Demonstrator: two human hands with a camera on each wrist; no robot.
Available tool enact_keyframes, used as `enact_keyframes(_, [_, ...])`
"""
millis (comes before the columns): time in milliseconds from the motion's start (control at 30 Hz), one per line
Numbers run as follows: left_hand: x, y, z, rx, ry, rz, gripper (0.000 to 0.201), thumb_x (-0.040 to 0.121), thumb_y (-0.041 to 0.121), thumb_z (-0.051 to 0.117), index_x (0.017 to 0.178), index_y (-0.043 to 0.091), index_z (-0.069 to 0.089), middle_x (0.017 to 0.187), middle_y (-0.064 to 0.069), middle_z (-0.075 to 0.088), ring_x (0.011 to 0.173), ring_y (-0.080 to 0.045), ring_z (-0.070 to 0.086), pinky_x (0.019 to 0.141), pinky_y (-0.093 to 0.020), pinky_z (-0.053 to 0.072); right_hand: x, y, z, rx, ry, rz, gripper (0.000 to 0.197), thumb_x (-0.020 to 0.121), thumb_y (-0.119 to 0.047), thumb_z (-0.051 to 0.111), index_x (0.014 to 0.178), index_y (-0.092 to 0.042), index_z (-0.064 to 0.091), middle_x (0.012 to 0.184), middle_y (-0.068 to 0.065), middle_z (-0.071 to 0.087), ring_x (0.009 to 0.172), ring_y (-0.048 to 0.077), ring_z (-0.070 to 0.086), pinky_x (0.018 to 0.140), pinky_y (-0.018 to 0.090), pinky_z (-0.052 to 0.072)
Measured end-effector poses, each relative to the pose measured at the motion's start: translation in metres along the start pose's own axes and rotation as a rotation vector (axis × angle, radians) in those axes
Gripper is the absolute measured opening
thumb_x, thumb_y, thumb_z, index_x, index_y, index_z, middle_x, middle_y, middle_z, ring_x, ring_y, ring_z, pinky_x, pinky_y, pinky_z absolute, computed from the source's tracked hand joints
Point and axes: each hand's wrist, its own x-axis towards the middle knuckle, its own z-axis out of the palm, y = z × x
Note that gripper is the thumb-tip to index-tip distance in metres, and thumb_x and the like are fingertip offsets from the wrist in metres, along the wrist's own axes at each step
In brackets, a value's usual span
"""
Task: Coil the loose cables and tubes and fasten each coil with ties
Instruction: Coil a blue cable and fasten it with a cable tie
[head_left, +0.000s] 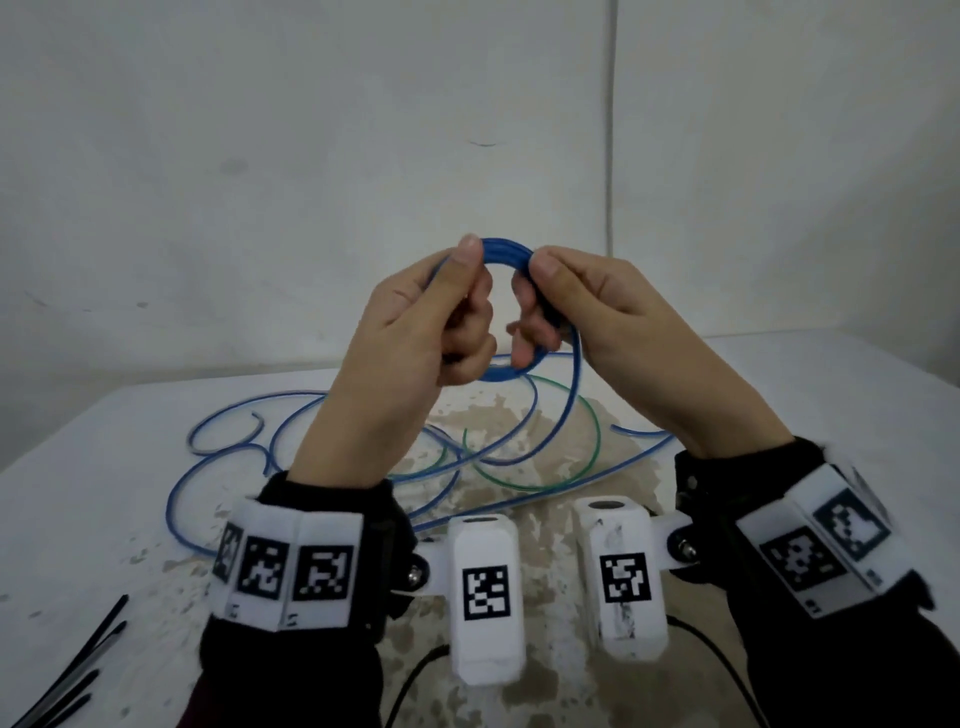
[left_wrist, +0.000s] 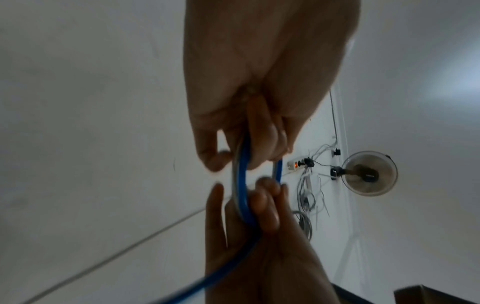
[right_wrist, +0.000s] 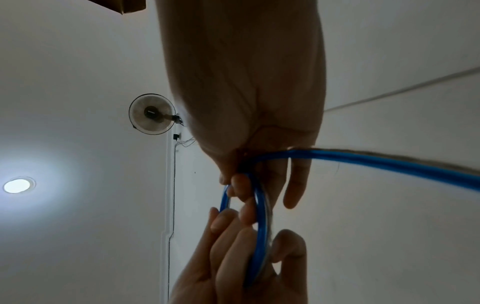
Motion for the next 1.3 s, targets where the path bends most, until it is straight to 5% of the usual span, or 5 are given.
enact_keyframes(100, [-0.002, 0.001, -0.004, 0.008, -0.134, -0.091, 0.030, 0.093, 0.034, 0.038, 0.073, 0.012, 0.042, 0.042, 0.006, 0.026, 0.036, -0.011, 0.023, 0.057, -0.034, 0.015, 0.000, 0.002, 0.004, 0.019, 0.019, 0.041, 0.033, 0.104, -0.021, 0.031, 0.076, -0.012, 0.047, 0.053, -0.009, 0.034, 0.051, 0.011, 0.043, 0.074, 0.043, 0.048])
enact_keyframes(433, [0.000, -0.005, -0.012, 0.043, -0.152, -0.154, 0.028, 0.098, 0.024, 0.039, 0.079, 0.007, 0.050, 0.052, 0.001, 0.039, 0.045, -0.018, 0.045, 0.057, -0.021, 0.044, 0.001, 0.003, 0.004, -0.085, 0.053, 0.095, 0.035, 0.103, -0.023, 0.035, 0.072, -0.014, 0.045, 0.049, -0.013, 0.031, 0.049, 0.008, 0.031, 0.061, 0.025, 0.041])
enact_keyframes(833, [0.004, -0.009, -0.005, -0.078, -0.009, -0.043, 0.030, 0.101, 0.022, 0.036, 0.075, 0.009, 0.045, 0.048, 0.010, 0.023, 0.044, -0.008, 0.016, 0.060, -0.035, 0.012, 0.003, 0.004, 0.011, 0.177, 0.082, 0.114, 0.037, 0.104, -0.021, 0.031, 0.078, -0.008, 0.053, 0.052, -0.007, 0.034, 0.048, 0.009, 0.037, 0.063, 0.027, 0.051])
enact_keyframes(1167, [0.004, -0.010, -0.007, -0.092, 0.020, -0.004, 0.031, 0.102, 0.023, 0.033, 0.078, 0.010, 0.046, 0.051, 0.009, 0.023, 0.043, -0.008, 0.020, 0.062, -0.036, 0.018, 0.004, 0.006, 0.009, 0.303, 0.057, 0.166, 0.035, 0.102, -0.025, 0.034, 0.080, -0.008, 0.055, 0.053, -0.002, 0.042, 0.053, 0.013, 0.047, 0.066, 0.026, 0.045])
enact_keyframes(1300, [0.003, -0.010, -0.009, -0.023, -0.083, -0.142, 0.036, 0.100, 0.028, 0.035, 0.071, 0.012, 0.050, 0.049, 0.004, 0.022, 0.037, -0.013, 0.031, 0.059, -0.031, 0.028, 0.002, 0.007, 0.008, 0.175, 0.031, 0.204, 0.035, 0.103, -0.027, 0.033, 0.073, -0.012, 0.044, 0.050, -0.011, 0.027, 0.045, 0.007, 0.028, 0.058, 0.025, 0.039])
